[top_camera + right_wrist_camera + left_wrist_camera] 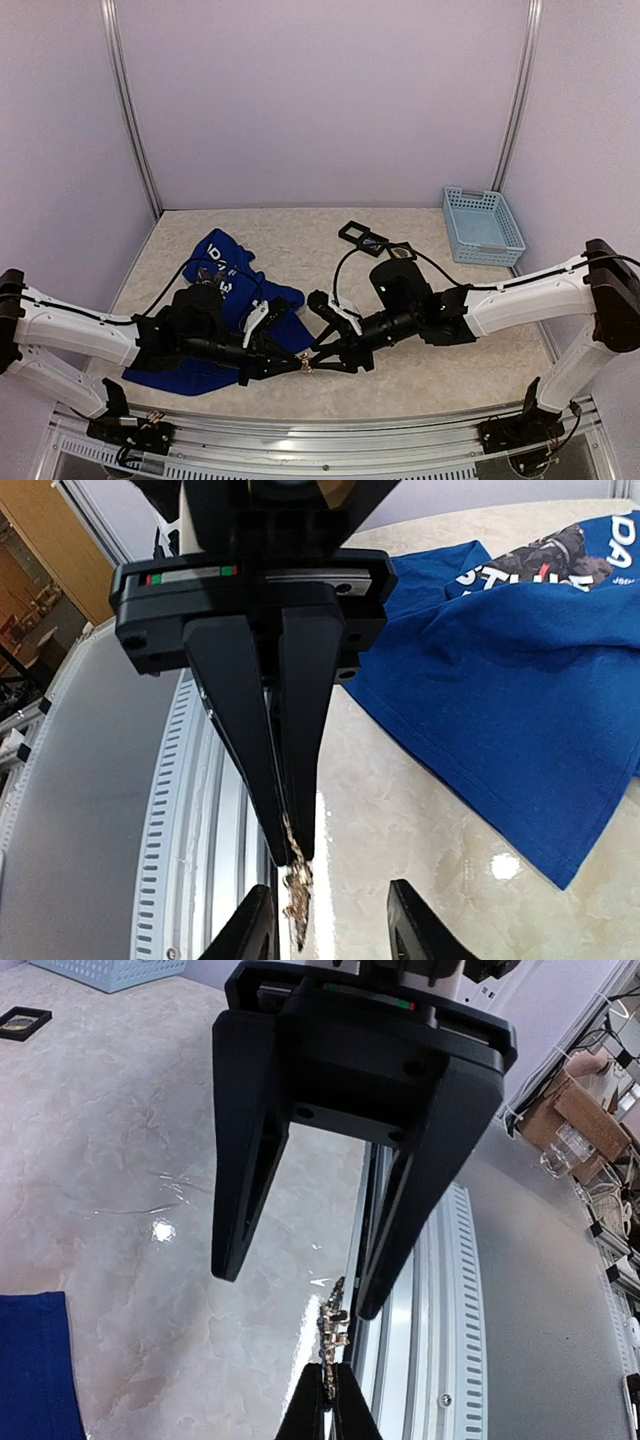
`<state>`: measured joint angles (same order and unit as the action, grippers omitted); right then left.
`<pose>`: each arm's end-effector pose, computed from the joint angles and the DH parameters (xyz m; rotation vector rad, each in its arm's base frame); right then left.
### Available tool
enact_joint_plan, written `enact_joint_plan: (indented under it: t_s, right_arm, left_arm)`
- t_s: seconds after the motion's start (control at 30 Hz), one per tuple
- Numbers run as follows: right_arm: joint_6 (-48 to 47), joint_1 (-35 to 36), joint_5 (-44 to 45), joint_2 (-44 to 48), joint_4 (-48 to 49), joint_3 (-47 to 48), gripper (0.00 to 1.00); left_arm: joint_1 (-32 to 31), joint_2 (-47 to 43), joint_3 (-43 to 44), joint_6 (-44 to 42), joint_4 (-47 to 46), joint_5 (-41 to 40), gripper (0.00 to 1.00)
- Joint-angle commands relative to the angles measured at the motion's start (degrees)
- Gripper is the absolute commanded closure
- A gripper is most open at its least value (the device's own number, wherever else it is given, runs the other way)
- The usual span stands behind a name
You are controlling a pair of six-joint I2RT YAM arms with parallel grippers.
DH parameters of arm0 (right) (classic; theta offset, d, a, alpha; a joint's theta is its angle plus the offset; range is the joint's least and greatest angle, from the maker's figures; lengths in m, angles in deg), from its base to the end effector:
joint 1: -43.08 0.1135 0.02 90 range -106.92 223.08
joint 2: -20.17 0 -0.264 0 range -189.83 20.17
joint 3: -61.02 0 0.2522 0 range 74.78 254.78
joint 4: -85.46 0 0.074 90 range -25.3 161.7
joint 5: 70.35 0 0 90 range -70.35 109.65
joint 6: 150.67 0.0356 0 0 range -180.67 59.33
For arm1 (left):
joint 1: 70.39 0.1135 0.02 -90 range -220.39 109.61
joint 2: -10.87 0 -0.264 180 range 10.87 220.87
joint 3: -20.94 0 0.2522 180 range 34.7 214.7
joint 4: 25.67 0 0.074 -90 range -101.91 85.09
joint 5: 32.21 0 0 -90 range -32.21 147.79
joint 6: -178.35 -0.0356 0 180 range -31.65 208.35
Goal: Remove the brooch from the garment
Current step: Pass from the right arm to the left, then close the brooch securely.
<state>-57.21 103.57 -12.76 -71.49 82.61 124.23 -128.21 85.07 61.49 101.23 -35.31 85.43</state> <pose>0.1500 0.3038 0.2032 -1.4004 1.8056 1.2275 0.1215 -0.2242 0.1848 1.1367 1.8516 -1.2364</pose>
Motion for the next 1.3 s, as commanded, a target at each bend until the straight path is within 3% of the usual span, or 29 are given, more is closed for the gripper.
enact_joint_plan:
  t_s: [0.0, 0.17, 0.4, 0.8, 1.27]
  right_arm:
    - [-1.15, 0.51, 8.51, 7.29, 4.77, -5.05, 0.51]
    - [-1.45, 0.48, 16.51, 11.65, 7.94, -8.55, 0.30]
    - [-2.84, 0.91, 15.58, 8.89, 7.01, -7.34, 0.21]
    - [-7.50, 5.93, 10.23, 6.60, 6.35, -5.52, 0.25]
    - [-6.98, 7.38, 17.27, 3.77, 6.17, -4.32, 0.27]
  left_arm:
    - [0.25, -4.42, -1.54, 0.56, -2.39, 3.56, 1.00]
    - [1.15, -11.53, -3.55, 0.59, -1.93, 5.12, 1.00]
    - [3.65, -16.60, -5.20, 2.78, -3.42, 10.50, 1.00]
    - [4.81, -11.80, -4.29, 4.82, -4.34, 11.69, 1.00]
    - [4.66, -9.87, -4.37, 5.55, -6.77, 14.75, 1.00]
